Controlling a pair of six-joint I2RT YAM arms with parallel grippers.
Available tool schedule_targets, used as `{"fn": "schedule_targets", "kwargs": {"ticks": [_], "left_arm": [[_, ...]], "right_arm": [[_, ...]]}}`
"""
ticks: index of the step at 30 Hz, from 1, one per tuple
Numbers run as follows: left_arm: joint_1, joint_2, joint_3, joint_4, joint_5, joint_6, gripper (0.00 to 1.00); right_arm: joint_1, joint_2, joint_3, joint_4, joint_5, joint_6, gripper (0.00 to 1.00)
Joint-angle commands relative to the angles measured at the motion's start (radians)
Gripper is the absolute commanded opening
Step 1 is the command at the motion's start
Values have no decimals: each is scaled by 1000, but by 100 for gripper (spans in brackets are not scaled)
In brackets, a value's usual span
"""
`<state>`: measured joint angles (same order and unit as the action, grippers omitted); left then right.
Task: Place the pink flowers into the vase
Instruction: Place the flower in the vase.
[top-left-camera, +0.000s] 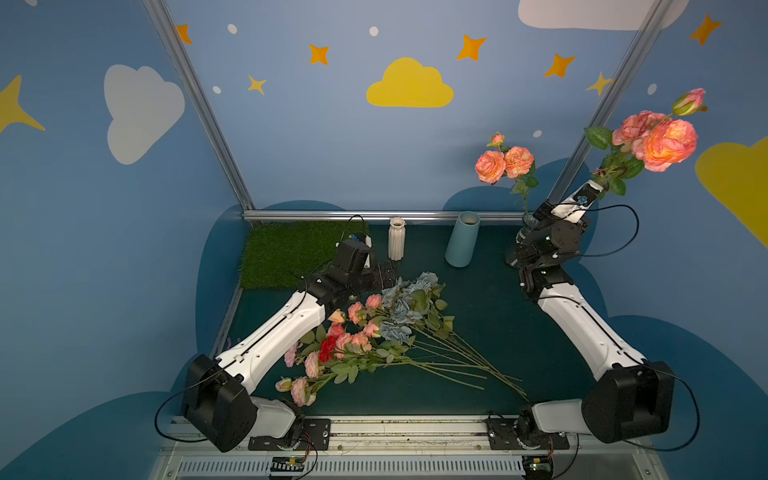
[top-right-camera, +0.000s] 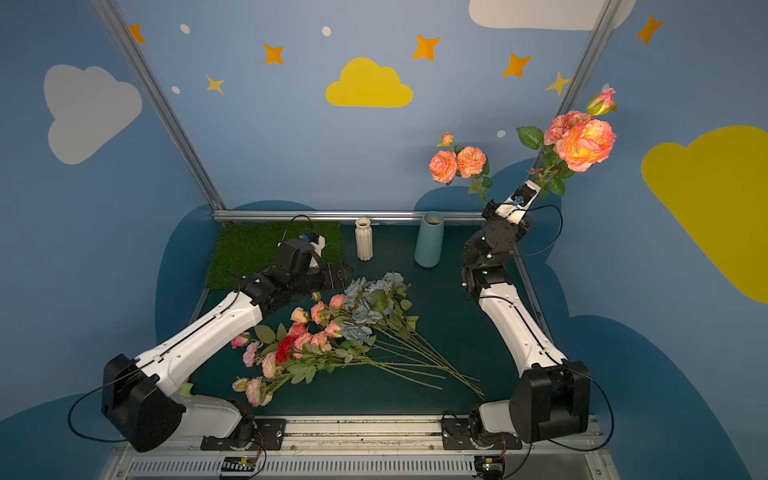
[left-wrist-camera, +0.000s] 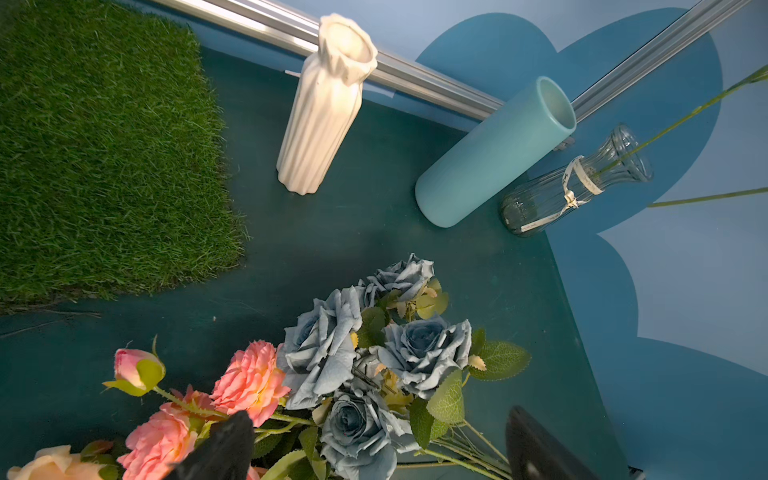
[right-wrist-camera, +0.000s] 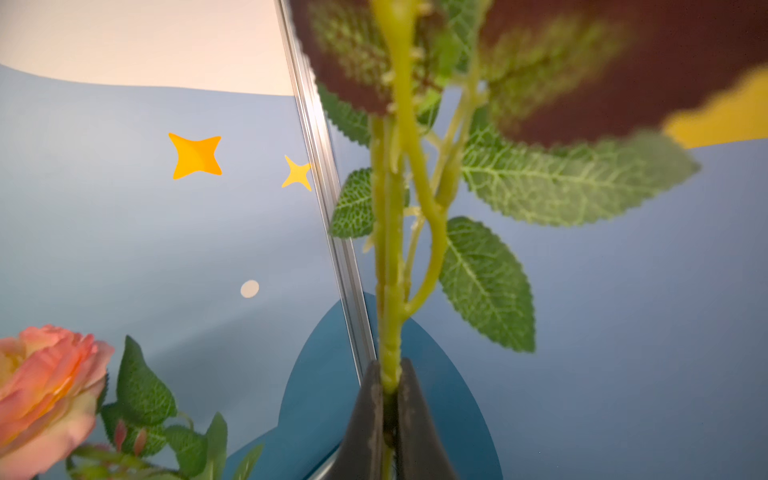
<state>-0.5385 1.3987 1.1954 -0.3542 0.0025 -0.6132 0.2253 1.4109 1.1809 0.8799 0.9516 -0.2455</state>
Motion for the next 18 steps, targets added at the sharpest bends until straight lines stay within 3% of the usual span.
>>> {"fn": "schedule_targets", "kwargs": {"ticks": [1, 13, 18], "left_arm": [[13, 30, -14, 54, 68, -16, 94], [34, 106, -11, 95, 143, -31, 93], [44, 115, -8, 95, 141, -33, 93]], "right_arm": [[-11, 33, 46, 255, -26, -131, 0], [-36, 242, 158, 497, -95, -262, 0], [-67, 284, 173, 436, -60, -175, 0]]}}
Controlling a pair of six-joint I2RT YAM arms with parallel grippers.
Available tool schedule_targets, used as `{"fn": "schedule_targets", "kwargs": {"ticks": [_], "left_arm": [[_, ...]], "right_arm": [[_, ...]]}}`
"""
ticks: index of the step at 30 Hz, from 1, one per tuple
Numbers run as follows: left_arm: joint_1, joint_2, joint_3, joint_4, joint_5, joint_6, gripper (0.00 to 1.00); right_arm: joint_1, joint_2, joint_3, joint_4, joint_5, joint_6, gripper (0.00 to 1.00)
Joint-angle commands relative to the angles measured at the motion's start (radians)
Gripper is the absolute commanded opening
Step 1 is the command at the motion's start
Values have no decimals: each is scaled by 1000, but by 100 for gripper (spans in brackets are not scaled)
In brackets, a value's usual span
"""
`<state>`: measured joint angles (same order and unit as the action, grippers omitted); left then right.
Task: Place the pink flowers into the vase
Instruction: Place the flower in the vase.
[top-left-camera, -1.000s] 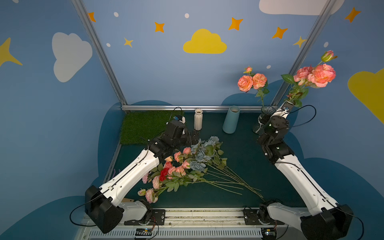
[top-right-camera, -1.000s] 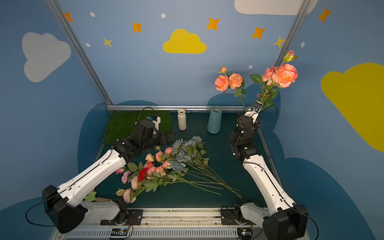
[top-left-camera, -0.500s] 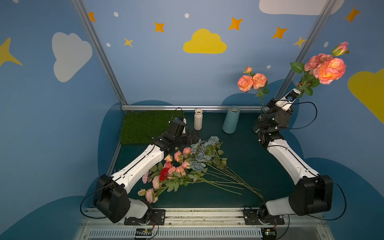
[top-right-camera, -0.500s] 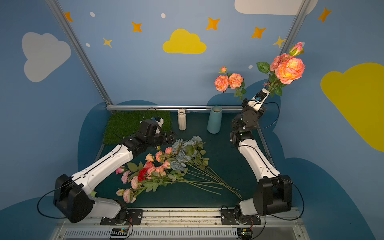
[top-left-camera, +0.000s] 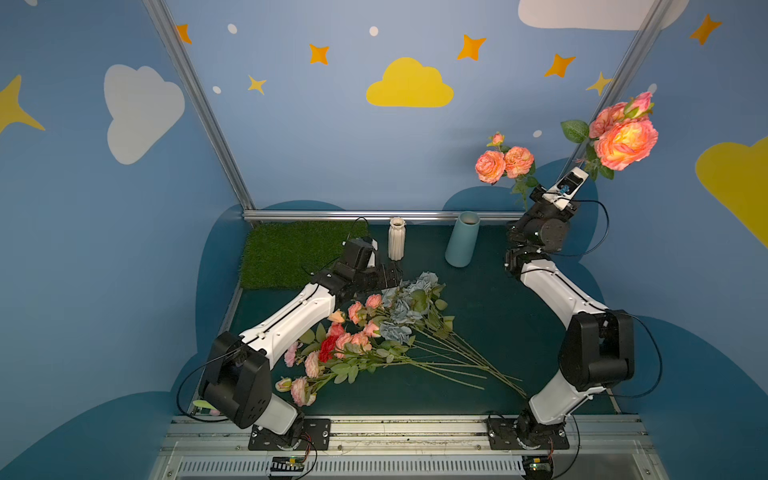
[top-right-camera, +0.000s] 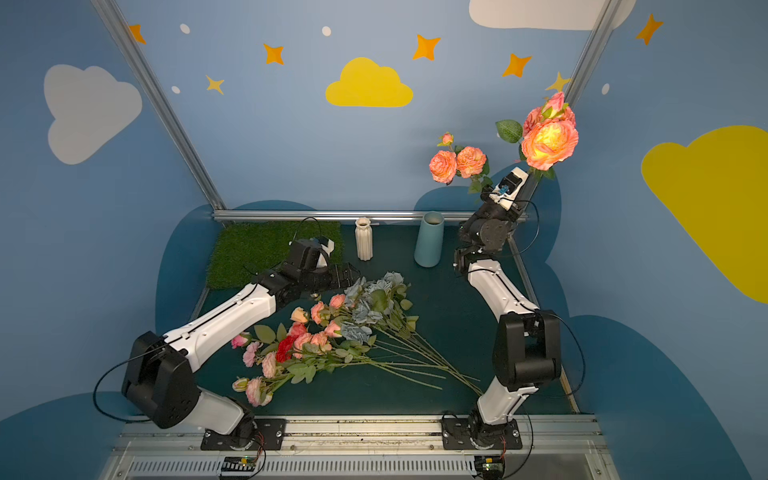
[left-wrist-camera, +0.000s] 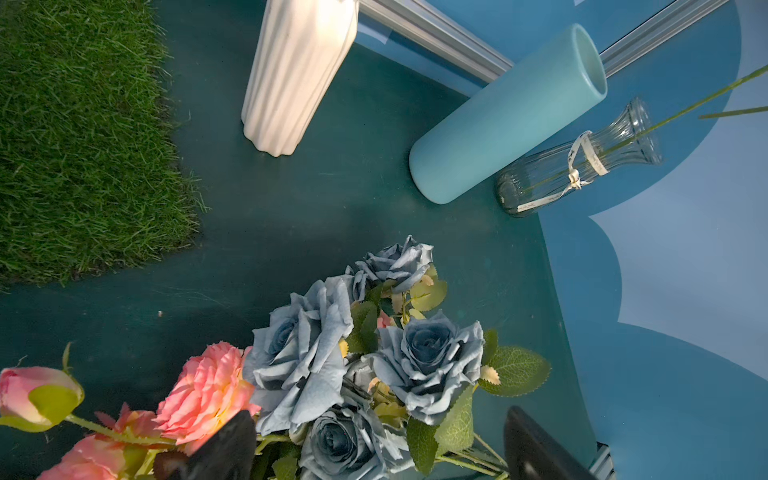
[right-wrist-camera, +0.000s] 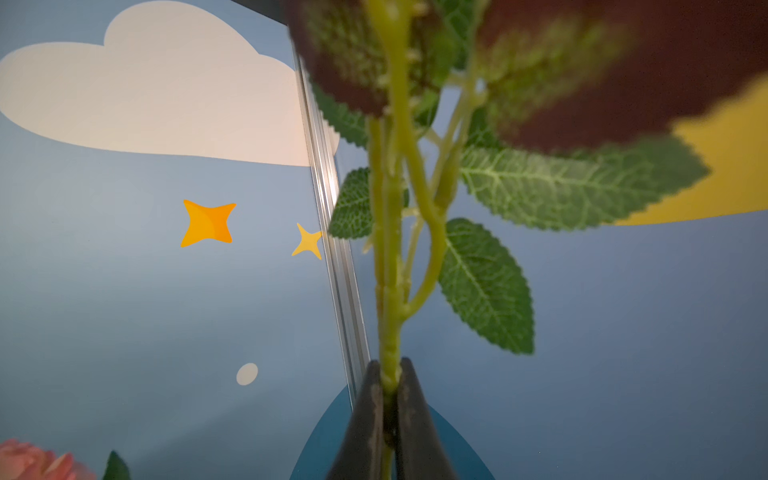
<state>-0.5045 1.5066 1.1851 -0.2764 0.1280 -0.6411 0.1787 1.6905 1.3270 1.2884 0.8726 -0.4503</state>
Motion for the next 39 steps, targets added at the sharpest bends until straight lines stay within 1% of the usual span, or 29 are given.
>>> {"fn": "schedule_targets", "kwargs": {"ticks": [1, 4, 5, 7, 18, 23, 29, 33, 34, 36, 39], "left_arm": [[12, 9, 2, 17, 18, -6, 93], [14, 11, 2, 17, 16, -6, 93], [15, 12, 2, 17, 14, -6, 93], [18, 13, 2, 17, 15, -5, 93], [27, 35, 4, 28, 25, -12, 93], [29, 30, 2, 23, 20, -12, 93], [29, 27, 2, 21, 17, -12, 93], [29, 19, -1, 20, 13, -12, 93], [29, 17, -2, 17, 13, -12, 93], [30, 14, -2, 18, 11, -11, 94], [29, 10, -4, 14, 10, -15, 94]], "right_arm": [[-30, 6, 22, 3, 29, 61, 0], [-55, 13, 5, -56, 46, 136, 0], [-63, 16, 3, -88, 49, 195, 0], [-77, 25, 0, -134, 44, 252, 0], [-128, 94, 30, -417, 36, 507, 0], [-147, 118, 52, -580, 10, 624, 0], [-173, 160, 130, -817, -53, 743, 0], [-184, 177, 157, -899, -96, 786, 0], [-185, 182, 165, -919, -109, 791, 1], [-188, 190, 191, -971, -121, 796, 6], [-188, 188, 207, -1019, -138, 800, 18]]}}
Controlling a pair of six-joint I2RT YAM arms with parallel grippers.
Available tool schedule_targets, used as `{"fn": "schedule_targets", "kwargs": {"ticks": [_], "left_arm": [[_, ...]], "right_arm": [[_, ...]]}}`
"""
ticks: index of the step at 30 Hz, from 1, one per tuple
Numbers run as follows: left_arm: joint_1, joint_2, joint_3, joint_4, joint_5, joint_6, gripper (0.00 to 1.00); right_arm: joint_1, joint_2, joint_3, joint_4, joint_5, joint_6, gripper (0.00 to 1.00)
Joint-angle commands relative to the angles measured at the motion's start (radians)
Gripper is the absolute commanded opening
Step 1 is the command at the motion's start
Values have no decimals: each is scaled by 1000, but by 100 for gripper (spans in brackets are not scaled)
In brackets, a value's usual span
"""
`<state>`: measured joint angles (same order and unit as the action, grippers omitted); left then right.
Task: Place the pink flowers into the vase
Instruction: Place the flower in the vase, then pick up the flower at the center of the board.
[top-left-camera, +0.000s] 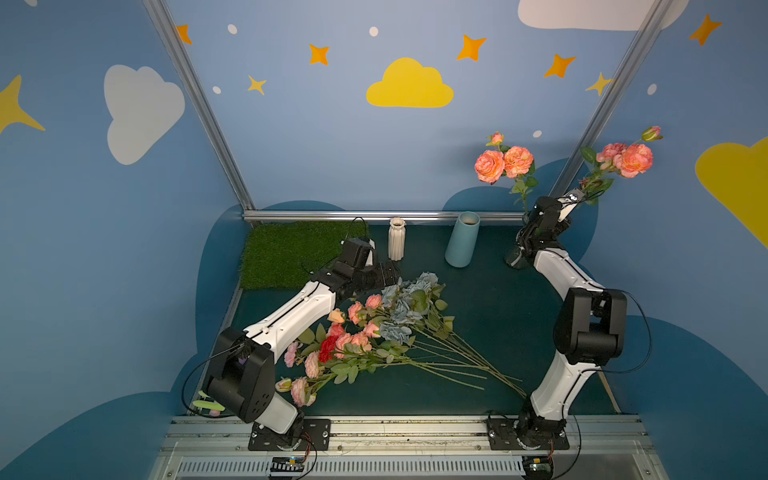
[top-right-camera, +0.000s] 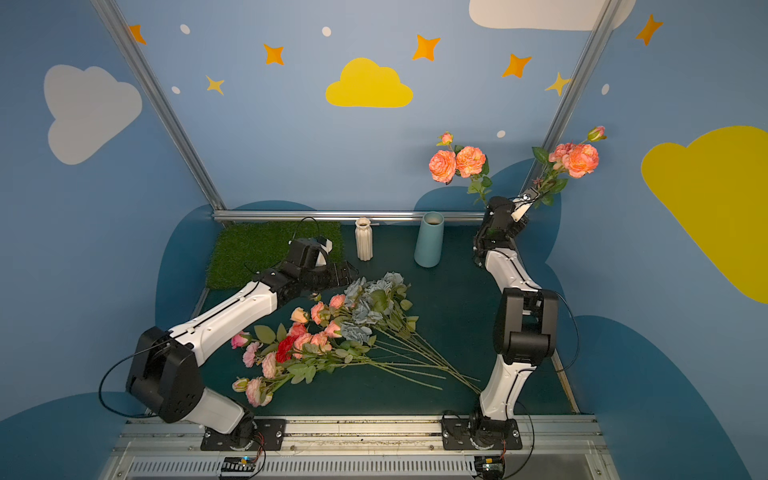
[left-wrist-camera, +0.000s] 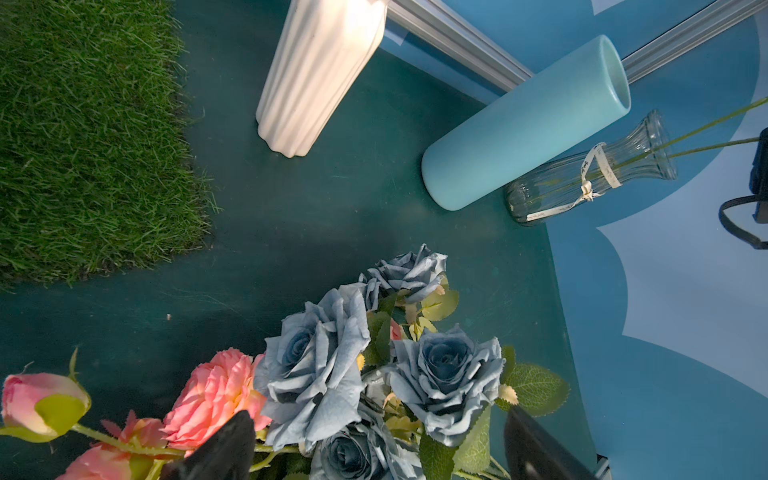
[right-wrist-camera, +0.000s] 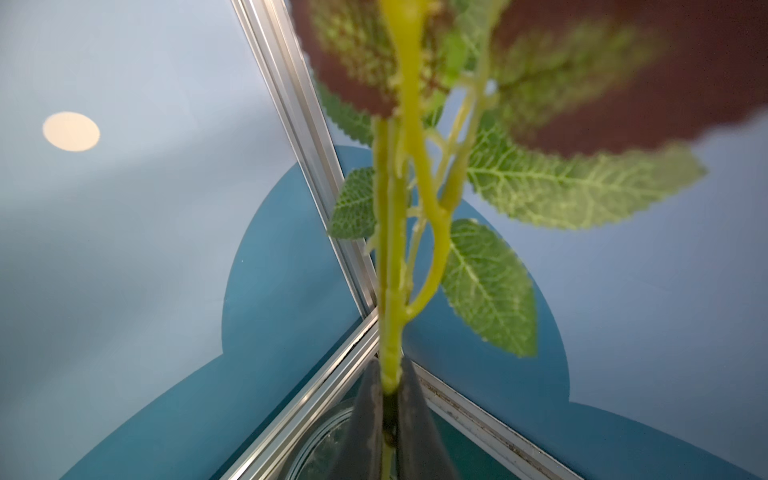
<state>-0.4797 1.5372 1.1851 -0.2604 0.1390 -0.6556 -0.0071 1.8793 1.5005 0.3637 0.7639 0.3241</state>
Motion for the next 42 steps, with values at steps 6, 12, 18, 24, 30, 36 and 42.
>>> {"fn": "schedule_targets", "kwargs": {"ticks": [6, 12, 18, 24, 30, 36, 42], "left_arm": [[0, -43, -2, -28, -31, -5, 97], [-30, -86, 28, -136, -171, -4, 98], [-146, -128, 105, -383, -552, -19, 95], [-193, -287, -31, -474, -657, -231, 93], [-247, -444, -189, -525, -663, -427, 89], [-339, -484, -254, -585, -671, -597, 85], [-392, -508, -345, -542, -603, -764, 65]], "right_arm": [[1, -32, 38, -202, -67, 36, 39], [13, -114, -9, -320, -100, 62, 47], [65, -187, -33, -472, -94, 78, 50], [105, -281, -85, -694, -65, 182, 49], [172, -387, -235, -757, -221, 221, 48], [297, -463, -332, -852, -293, 275, 48], [416, -554, -358, -970, -369, 254, 43]]}}
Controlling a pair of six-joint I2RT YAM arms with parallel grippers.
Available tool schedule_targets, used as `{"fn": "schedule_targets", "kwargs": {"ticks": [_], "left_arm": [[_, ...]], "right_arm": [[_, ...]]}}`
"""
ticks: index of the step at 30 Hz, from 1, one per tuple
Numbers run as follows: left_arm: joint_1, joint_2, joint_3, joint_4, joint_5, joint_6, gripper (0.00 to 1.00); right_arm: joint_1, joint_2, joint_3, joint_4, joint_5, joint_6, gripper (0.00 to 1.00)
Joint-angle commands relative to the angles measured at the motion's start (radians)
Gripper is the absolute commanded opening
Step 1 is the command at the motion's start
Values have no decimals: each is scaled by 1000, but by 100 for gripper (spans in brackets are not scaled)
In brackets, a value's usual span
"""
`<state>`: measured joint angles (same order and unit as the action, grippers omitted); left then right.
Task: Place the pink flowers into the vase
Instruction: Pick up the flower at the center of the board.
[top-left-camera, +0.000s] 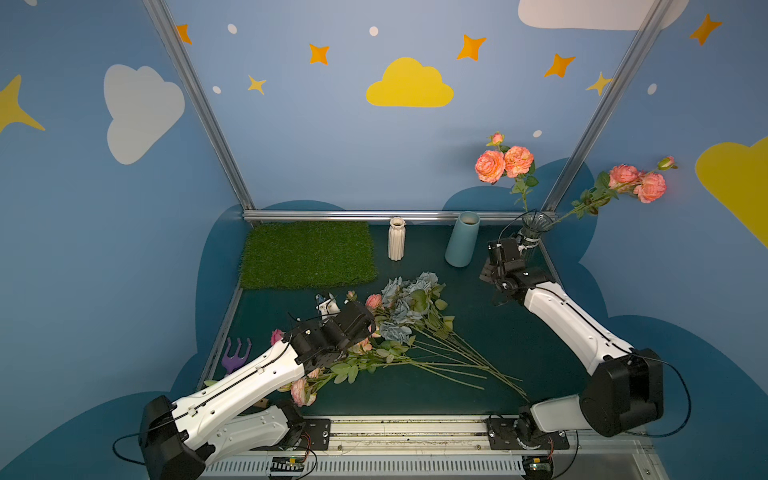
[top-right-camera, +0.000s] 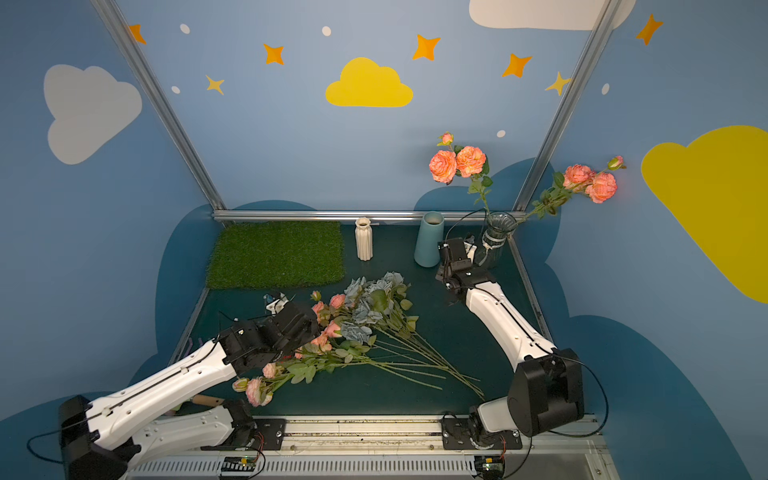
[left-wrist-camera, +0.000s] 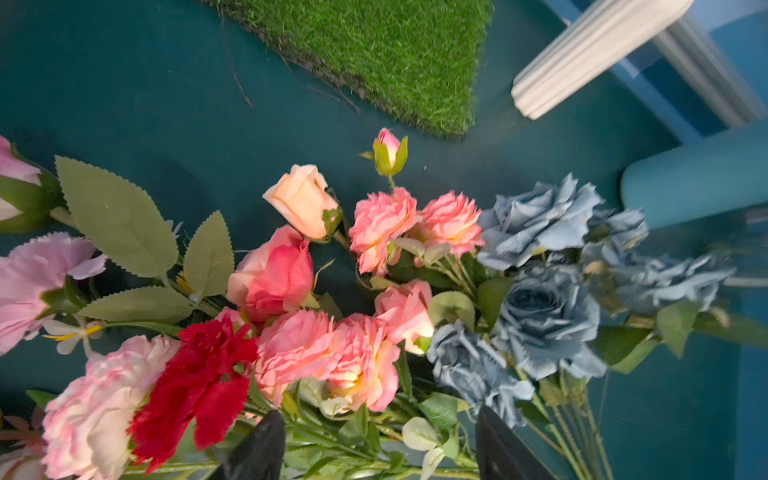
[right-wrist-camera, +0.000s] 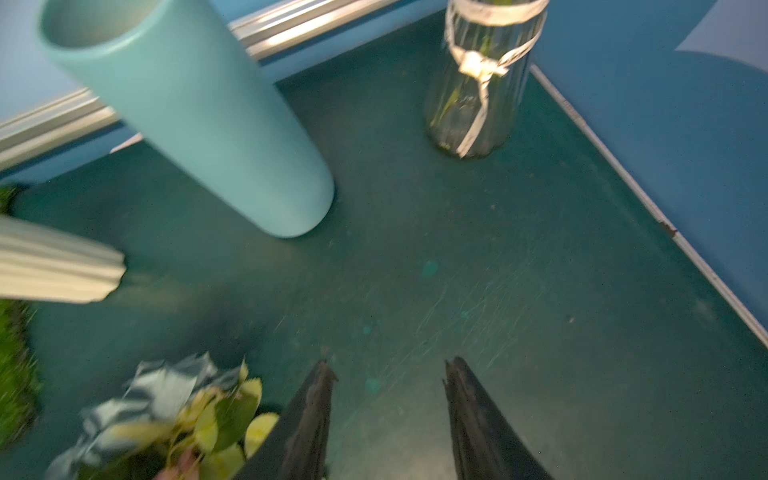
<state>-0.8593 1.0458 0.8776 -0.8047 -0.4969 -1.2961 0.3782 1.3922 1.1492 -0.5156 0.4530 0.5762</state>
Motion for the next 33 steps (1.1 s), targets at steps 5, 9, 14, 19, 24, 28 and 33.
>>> {"fn": "schedule_targets", "kwargs": {"ticks": [5, 9, 14, 19, 24, 28, 33], "left_arm": [[-14, -8, -120, 119, 115, -198, 53], [-14, -18, -171, 140, 129, -283, 55], [7, -50, -239, 191, 124, -330, 54], [35, -8, -232, 213, 157, -330, 53], [58, 22, -242, 245, 172, -332, 50], [66, 33, -246, 256, 185, -338, 47], [63, 56, -251, 265, 217, -346, 42]], "right_arm": [[105, -196, -54, -129, -158, -64, 35], [149, -269, -80, -136, -205, -118, 31], [165, -289, -83, -137, -241, -153, 27], [168, -288, -87, -134, -262, -160, 28], [168, -298, -106, -112, -264, -162, 28], [167, -309, -131, -82, -254, -165, 28], [166, -315, -144, -71, -253, -168, 28]]}}
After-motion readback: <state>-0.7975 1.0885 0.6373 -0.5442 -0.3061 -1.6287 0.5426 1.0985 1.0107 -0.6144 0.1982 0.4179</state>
